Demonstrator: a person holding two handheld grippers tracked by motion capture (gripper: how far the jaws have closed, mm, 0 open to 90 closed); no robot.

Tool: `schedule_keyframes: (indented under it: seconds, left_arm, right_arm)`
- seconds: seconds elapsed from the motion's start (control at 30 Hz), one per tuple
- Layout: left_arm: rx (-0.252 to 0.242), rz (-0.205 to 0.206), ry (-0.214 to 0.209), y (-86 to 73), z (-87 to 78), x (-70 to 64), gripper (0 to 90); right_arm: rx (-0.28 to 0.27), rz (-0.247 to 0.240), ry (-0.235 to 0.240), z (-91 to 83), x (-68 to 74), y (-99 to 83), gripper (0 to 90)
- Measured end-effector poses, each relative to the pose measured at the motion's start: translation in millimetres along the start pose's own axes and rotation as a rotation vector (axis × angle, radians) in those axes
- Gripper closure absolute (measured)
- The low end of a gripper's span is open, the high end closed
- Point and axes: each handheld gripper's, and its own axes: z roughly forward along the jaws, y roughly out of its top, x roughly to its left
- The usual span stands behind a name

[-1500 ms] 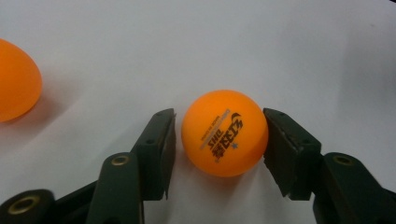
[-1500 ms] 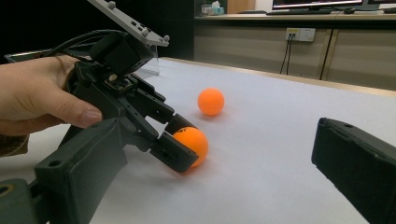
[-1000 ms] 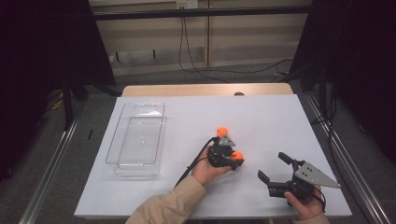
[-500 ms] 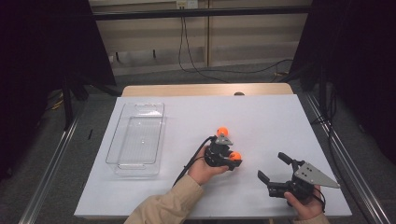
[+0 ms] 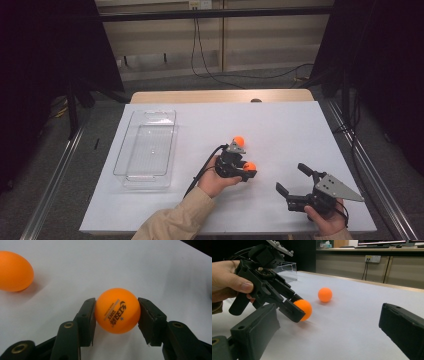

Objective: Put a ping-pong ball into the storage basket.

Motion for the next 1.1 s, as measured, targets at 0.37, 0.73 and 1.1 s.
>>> schedule_keyframes:
  seconds: [0.37,0.73,1.1]
  left_arm:
    - [-0.008,-0.012,0.01,0.0,-9.2,2.7,50.9]
    - [0.002,-0.007,0.016,-1.7,-16.6,4.9,50.9]
    - [-0.004,-0.017,0.02,-3.1,-24.2,6.8,50.9]
  right_arm:
    - [0.001,0.0,0.002,0.4,0.3,-0.2,1.4]
    - [0.001,0.002,0.005,0.9,0.7,-0.3,1.4]
    - [0.002,0.005,0.006,1.2,0.9,-0.5,1.1]
